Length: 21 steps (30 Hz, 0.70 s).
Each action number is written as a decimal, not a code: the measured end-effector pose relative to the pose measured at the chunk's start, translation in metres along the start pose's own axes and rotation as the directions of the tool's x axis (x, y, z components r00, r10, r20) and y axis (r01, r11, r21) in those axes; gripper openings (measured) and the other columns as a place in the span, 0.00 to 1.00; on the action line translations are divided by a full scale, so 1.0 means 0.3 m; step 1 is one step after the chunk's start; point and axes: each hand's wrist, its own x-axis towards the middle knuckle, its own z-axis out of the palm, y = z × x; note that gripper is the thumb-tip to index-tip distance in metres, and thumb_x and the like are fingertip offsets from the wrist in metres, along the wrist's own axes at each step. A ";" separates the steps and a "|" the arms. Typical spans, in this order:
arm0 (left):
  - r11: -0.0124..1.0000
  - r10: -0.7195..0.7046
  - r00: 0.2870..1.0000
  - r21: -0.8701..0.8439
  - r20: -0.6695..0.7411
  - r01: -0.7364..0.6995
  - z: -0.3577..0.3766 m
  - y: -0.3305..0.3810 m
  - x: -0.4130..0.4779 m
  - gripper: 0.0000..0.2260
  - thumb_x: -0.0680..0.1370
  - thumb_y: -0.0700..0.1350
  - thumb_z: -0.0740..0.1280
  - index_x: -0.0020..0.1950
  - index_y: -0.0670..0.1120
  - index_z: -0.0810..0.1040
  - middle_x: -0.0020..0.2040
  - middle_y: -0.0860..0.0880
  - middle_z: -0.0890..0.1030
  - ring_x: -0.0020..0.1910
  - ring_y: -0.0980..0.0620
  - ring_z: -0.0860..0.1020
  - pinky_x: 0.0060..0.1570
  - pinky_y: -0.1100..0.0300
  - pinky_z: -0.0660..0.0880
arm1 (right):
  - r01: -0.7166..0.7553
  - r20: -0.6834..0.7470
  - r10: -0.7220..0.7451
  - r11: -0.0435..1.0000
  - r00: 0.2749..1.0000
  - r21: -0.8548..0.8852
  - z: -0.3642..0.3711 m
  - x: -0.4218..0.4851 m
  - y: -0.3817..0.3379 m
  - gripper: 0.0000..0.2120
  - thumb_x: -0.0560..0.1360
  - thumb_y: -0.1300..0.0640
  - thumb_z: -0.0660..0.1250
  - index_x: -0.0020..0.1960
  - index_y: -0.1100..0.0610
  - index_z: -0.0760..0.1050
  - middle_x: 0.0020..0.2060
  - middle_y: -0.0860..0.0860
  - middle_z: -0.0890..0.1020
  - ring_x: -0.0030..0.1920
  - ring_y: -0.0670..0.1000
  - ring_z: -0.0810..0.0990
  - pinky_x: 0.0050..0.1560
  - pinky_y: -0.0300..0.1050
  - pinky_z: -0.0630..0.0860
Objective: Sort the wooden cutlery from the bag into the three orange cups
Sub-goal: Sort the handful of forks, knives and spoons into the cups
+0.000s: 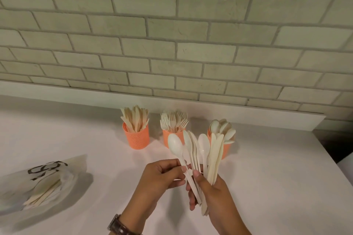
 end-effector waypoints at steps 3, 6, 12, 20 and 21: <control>0.999 0.019 1.000 -0.037 0.025 -0.018 0.008 0.000 -0.003 0.06 0.73 0.38 0.68 0.45 0.44 0.85 0.40 0.38 0.83 0.36 0.48 0.80 0.42 0.61 0.79 | 0.026 -0.011 -0.026 1.000 1.000 -0.017 -0.001 0.000 0.003 0.10 0.78 0.60 0.60 0.48 0.62 0.79 0.27 0.55 0.80 0.21 0.55 0.75 0.22 0.43 0.74; 0.994 0.020 0.999 -0.109 0.032 -0.016 0.017 -0.002 0.001 0.06 0.73 0.37 0.68 0.45 0.43 0.85 0.44 0.37 0.84 0.37 0.45 0.80 0.44 0.59 0.79 | 0.045 -0.044 -0.046 0.999 0.998 -0.030 -0.003 0.002 0.013 0.10 0.79 0.59 0.59 0.49 0.61 0.78 0.27 0.55 0.80 0.21 0.56 0.76 0.23 0.44 0.76; 0.989 0.046 0.999 -0.139 -0.019 -0.049 0.009 0.017 0.062 0.07 0.74 0.35 0.67 0.41 0.41 0.84 0.38 0.47 0.85 0.39 0.51 0.82 0.43 0.63 0.79 | -0.005 -0.178 0.012 0.999 0.984 0.042 -0.044 0.026 0.060 0.06 0.78 0.60 0.61 0.52 0.60 0.76 0.33 0.62 0.78 0.25 0.56 0.78 0.28 0.50 0.80; 0.942 0.311 0.872 0.241 -0.378 -0.232 -0.054 0.091 0.316 0.06 0.71 0.38 0.73 0.34 0.40 0.81 0.26 0.52 0.82 0.29 0.59 0.80 0.36 0.69 0.76 | -0.009 -0.233 0.037 0.993 0.972 0.120 -0.118 0.044 0.086 0.05 0.78 0.61 0.61 0.51 0.60 0.74 0.28 0.57 0.77 0.22 0.54 0.75 0.24 0.48 0.78; 0.937 0.325 0.864 0.252 -0.384 -0.240 -0.054 0.092 0.336 0.06 0.71 0.39 0.73 0.34 0.40 0.81 0.28 0.48 0.83 0.30 0.57 0.80 0.37 0.65 0.76 | -0.006 -0.232 0.033 0.993 0.972 0.118 -0.121 0.045 0.081 0.05 0.78 0.61 0.61 0.52 0.60 0.75 0.28 0.57 0.76 0.22 0.54 0.74 0.24 0.48 0.78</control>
